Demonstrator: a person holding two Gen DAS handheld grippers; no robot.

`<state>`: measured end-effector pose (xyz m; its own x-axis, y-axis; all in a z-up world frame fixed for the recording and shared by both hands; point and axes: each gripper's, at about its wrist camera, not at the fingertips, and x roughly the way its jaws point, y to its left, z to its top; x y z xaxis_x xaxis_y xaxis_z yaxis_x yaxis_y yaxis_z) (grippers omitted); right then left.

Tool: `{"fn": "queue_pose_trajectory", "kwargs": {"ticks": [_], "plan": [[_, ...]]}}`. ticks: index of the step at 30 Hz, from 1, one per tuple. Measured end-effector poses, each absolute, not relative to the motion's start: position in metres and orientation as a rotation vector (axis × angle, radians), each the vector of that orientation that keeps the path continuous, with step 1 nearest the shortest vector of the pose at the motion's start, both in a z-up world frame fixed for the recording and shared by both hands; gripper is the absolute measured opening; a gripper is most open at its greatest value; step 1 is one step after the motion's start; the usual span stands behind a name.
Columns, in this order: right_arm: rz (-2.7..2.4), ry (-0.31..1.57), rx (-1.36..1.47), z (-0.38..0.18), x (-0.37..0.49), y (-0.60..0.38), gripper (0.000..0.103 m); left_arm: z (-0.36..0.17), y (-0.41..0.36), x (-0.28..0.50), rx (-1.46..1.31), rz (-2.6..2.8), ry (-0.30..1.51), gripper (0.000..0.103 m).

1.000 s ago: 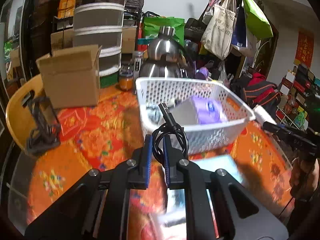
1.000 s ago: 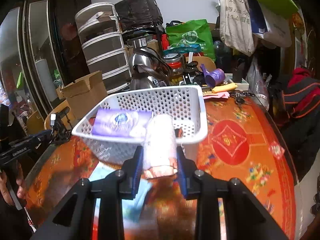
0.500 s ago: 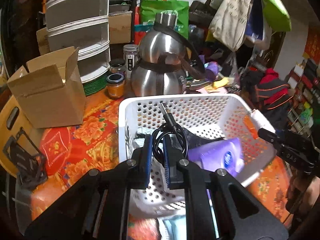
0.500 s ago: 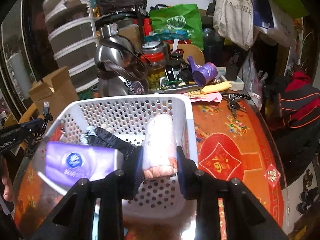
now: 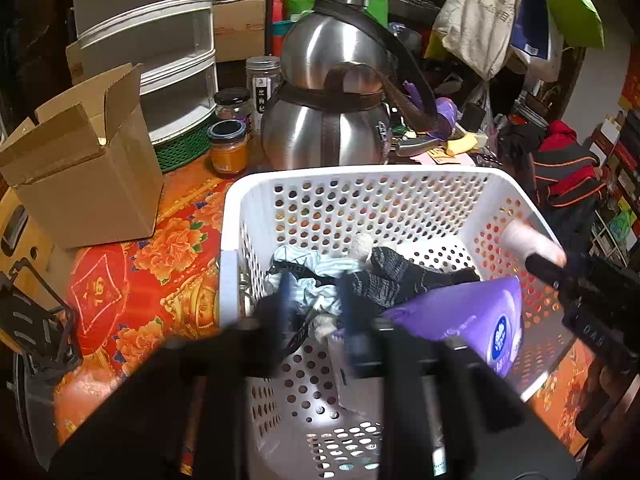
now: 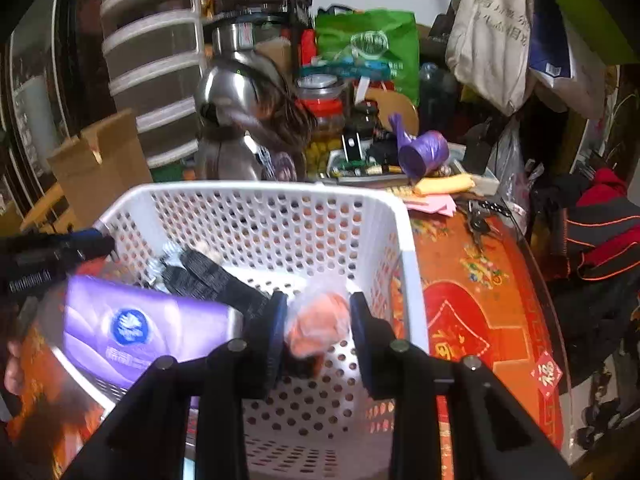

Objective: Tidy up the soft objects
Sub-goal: 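Lower the roll and cable into the basket and open both grippers, then move both grippers to the blue moist toilet paper pack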

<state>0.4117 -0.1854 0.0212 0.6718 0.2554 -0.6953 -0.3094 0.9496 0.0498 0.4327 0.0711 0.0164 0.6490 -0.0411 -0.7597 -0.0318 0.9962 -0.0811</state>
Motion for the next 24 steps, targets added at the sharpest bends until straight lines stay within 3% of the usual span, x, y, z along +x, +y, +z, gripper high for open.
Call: {"fn": "queue_pose_trajectory", "kwargs": {"ticks": [1,2,3,19,24], "plan": [[0.318,0.760,-0.067,0.024,0.410,-0.187,0.059,0.019,0.070,0.428,-0.075,0.003,0.844,0.067],[0.313,0.749,-0.069,0.026,0.408,-0.188,0.069,0.021,0.069,0.423,-0.063,0.010,0.821,0.077],[0.300,0.725,-0.084,0.028,0.404,-0.188,0.077,0.024,0.069,0.418,-0.057,0.014,0.796,0.079],[0.346,0.723,-0.007,0.037,0.327,-0.212,0.082,0.038,0.063,0.331,-0.060,0.028,0.776,0.080],[0.391,0.665,0.034,0.022,0.270,-0.229,0.093,0.026,0.063,0.279,-0.126,-0.019,0.782,0.084]]}}
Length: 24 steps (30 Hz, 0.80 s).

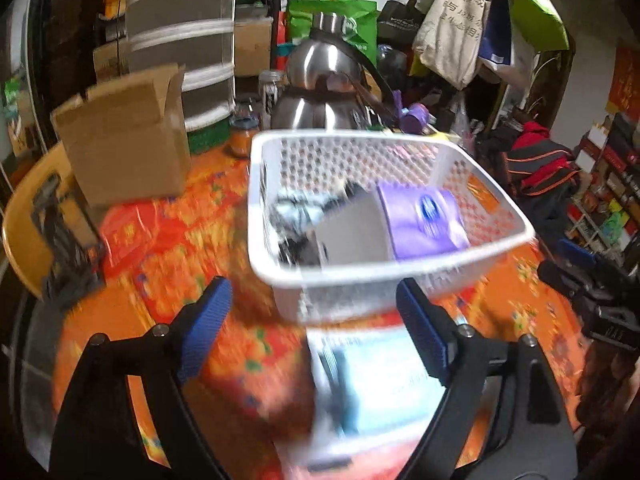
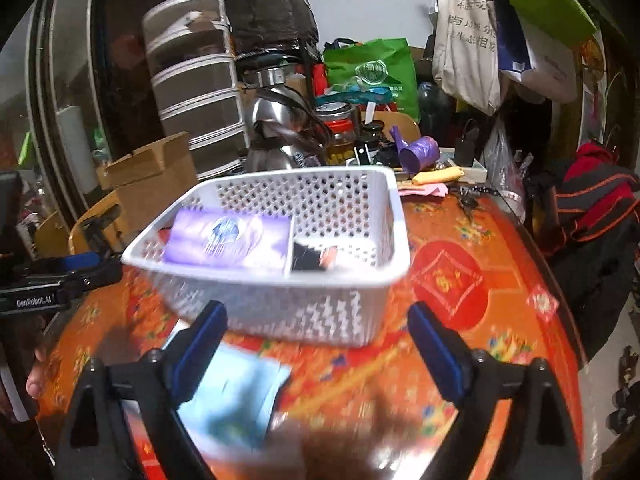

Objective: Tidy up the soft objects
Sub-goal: 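Move both grippers to the blue moist toilet paper pack, then grasp the blue moist toilet paper pack with both grippers and lift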

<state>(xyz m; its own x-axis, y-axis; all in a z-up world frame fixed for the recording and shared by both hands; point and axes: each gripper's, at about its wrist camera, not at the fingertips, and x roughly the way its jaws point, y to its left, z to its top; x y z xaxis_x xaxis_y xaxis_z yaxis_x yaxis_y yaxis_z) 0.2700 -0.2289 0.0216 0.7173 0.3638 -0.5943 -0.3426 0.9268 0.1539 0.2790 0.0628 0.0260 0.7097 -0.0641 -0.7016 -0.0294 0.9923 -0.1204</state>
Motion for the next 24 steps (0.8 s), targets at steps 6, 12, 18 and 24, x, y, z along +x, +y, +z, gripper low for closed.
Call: {"fn": "queue_pose_trajectory", "kwargs": {"ticks": [6,12,18,24], "plan": [[0.444,0.801,0.119,-0.021,0.262,-0.222,0.093,-0.013,0.040,0.253,-0.116,-0.072,0.821,0.084],[0.466,0.813,0.095,-0.042,0.261,-0.206,0.083,-0.057,0.032,0.269,-0.134,-0.107,0.919,0.083],[0.533,0.878,0.060,-0.057,0.259,-0.188,0.051,-0.062,0.023,0.263,-0.133,-0.124,0.911,0.068],[0.569,0.877,0.039,-0.059,0.256,-0.180,0.051,-0.067,0.020,0.262,-0.164,-0.161,0.945,0.062]]}}
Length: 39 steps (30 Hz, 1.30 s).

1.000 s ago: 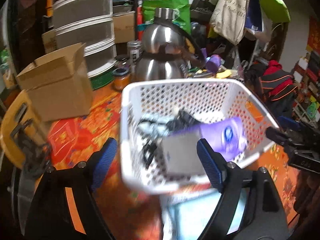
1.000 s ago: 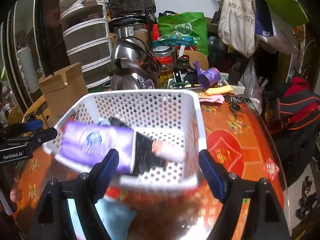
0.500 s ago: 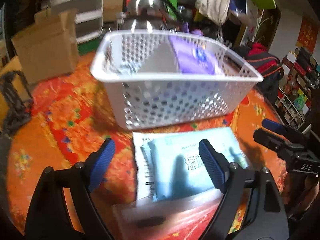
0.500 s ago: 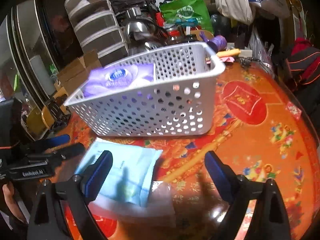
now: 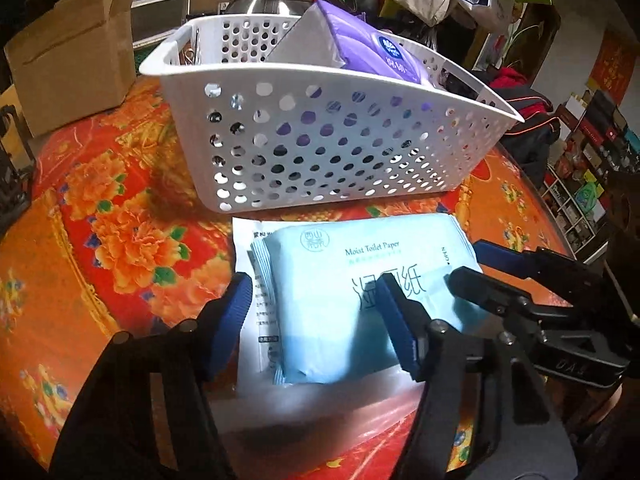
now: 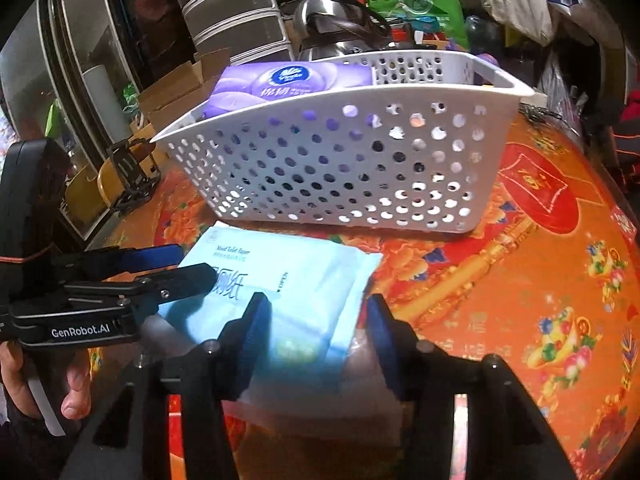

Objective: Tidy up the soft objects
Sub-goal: 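Grasp the blue moist toilet paper pack with both grippers and lift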

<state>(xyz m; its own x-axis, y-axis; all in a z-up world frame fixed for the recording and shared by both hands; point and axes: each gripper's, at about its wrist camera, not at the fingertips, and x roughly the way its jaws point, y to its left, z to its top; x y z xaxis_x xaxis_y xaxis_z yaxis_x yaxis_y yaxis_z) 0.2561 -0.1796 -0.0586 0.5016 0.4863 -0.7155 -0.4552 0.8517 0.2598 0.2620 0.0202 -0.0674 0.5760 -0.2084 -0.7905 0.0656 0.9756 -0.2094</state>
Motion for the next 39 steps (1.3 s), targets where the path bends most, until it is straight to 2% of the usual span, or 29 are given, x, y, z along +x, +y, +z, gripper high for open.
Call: {"fn": "queue_pose_trajectory", "kwargs": {"ticks": [2,5,7,11,23,30,35,39], "plan": [[0.568,0.874,0.017,-0.060,0.255,-0.175,0.051,-0.070,0.020,0.262,-0.185,-0.193,0.961,0.063],[0.565,0.862,-0.015,-0.061,0.252,-0.168,0.049,-0.076,0.015,0.263,-0.196,-0.242,0.993,0.071],[0.576,0.861,-0.012,-0.061,0.251,-0.166,0.042,-0.077,0.012,0.263,-0.195,-0.242,0.996,0.071],[0.608,0.889,0.012,-0.065,0.251,-0.166,0.040,-0.077,0.011,0.261,-0.184,-0.247,0.993,0.066],[0.623,0.880,-0.009,-0.068,0.247,-0.161,0.037,-0.075,0.001,0.256,-0.137,-0.228,0.965,0.061],[0.619,0.839,-0.036,-0.062,0.239,-0.155,0.027,-0.063,-0.005,0.248,-0.092,-0.219,0.899,0.057],[0.624,0.825,-0.022,-0.060,0.238,-0.159,0.024,-0.055,0.004,0.244,-0.137,-0.230,0.865,0.044],[0.609,0.786,-0.026,-0.055,0.236,-0.163,0.020,-0.051,0.006,0.241,-0.145,-0.233,0.846,0.039]]}}
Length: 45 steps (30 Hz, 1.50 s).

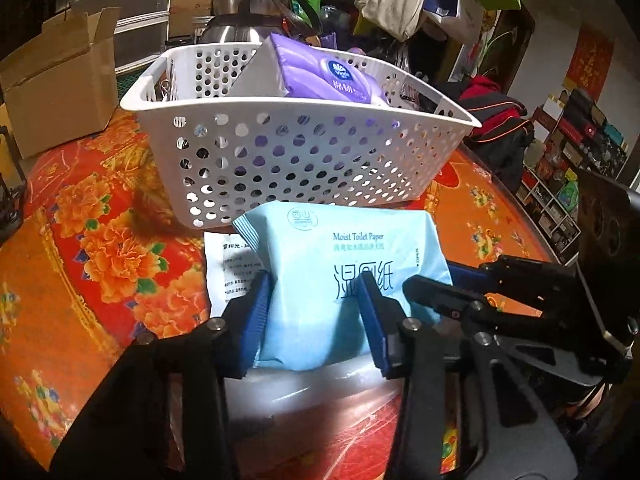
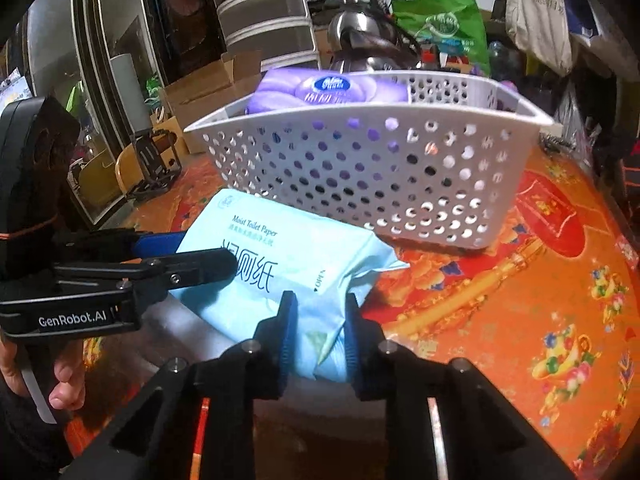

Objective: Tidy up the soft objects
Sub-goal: 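Grasp the blue moist toilet paper pack with both grippers and lift, then carry the blue pack into the basket and open both grippers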

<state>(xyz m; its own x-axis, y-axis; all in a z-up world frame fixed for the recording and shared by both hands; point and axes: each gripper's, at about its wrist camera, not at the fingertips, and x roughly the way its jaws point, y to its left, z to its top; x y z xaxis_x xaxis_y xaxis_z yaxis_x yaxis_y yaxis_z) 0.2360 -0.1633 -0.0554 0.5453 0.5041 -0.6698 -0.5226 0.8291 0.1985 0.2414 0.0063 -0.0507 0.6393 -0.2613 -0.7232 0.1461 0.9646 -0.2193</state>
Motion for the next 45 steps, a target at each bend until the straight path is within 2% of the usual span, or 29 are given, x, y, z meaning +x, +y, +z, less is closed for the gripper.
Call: {"fn": "queue_pose_trajectory", "kwargs": {"ticks": [6,12,21,29,38,45], "plan": [[0.609,0.748,-0.036,-0.051,0.232,-0.164,0.018,-0.039,0.009,0.232,-0.145,-0.227,0.777,0.031],[0.573,0.642,-0.052,-0.033,0.218,-0.165,0.018,-0.023,0.005,0.217,-0.097,-0.231,0.679,0.031],[0.530,0.588,-0.068,-0.014,0.208,-0.160,0.017,-0.008,0.005,0.207,-0.080,-0.224,0.616,0.030],[0.518,0.529,-0.111,0.045,0.211,-0.156,0.017,0.045,0.012,0.204,-0.095,-0.220,0.550,0.030],[0.494,0.541,-0.119,0.104,0.294,-0.153,0.017,0.120,0.010,0.281,-0.072,-0.181,0.563,0.030],[0.487,0.606,-0.105,0.091,0.359,-0.143,0.016,0.108,0.018,0.359,-0.098,-0.147,0.663,0.030]]}}
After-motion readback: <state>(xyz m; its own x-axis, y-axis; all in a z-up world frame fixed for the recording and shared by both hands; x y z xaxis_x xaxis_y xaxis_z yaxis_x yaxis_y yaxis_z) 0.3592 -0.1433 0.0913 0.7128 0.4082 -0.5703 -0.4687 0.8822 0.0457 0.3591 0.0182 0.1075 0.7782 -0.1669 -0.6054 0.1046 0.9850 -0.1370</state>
